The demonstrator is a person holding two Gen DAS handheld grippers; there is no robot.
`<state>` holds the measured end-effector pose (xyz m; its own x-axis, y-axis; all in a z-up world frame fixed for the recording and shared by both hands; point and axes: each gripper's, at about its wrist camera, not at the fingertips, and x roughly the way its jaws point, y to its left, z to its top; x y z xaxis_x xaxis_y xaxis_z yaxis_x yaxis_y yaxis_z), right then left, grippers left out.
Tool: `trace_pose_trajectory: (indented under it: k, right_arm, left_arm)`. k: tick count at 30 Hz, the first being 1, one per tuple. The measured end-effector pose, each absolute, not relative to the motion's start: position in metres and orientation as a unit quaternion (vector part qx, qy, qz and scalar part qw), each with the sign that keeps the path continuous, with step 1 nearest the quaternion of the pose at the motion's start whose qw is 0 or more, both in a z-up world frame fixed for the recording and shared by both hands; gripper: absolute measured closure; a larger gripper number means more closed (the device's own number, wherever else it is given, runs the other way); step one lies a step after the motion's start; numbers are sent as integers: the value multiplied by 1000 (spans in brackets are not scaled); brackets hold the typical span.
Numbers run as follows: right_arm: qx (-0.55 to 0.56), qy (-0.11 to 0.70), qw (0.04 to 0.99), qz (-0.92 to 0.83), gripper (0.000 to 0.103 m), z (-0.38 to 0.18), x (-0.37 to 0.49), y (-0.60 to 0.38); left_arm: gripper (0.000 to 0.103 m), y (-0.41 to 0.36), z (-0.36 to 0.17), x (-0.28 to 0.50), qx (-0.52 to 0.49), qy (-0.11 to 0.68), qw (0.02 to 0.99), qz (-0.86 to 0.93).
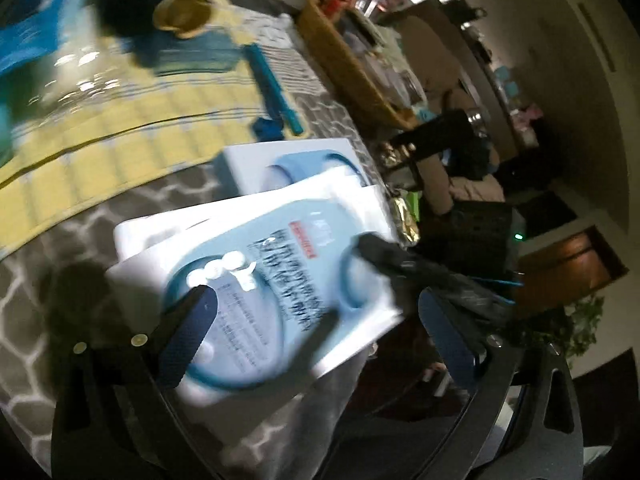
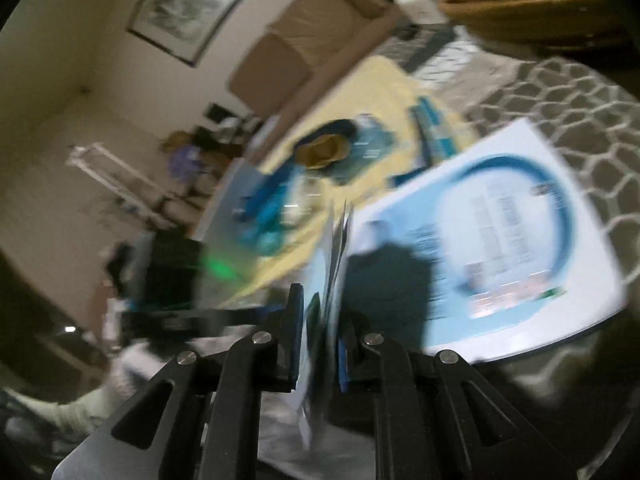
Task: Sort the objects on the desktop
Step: 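Carry the mask packet toward the box with the right gripper, then lower the upright mask packet over the cardboard box with the right gripper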
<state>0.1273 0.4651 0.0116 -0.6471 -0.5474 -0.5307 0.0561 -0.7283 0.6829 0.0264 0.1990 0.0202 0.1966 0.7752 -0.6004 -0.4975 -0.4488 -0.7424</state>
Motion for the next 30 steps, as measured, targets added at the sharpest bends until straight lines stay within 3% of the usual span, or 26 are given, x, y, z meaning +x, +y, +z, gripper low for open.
trace_pose_trajectory:
  k: [3,7,20,23,25,26,30]
  right_arm:
    - [389,-296,167,-856,87,5,128,468]
    - [382,-247,158,-877,87,8,134,458]
    - [355,-298,171,-870,91,-9,139,471]
    - [349,-330,173,-860,91,-12,141,477]
    - [348,-345,171,-855,90,-13,141,479]
    - [348,-354,173,-850,85,-12,141,479]
    - [354,-370,184,-839,83,-4,136,472]
  left_arm:
    - [3,192,30,26,-559,-103,496,656]
    - [3,154,20,9,-569,-136,446,678]
    - [2,170,-7,27,-610,-177,486,600]
    - [7,167,-9,21,-609,-214,485,590]
    - [19,162,-10,16,-608,-241,481,583]
    - [23,163,-10,16,-608,-245,482,582]
    - [23,171,-7,20,-605,-236,487,584]
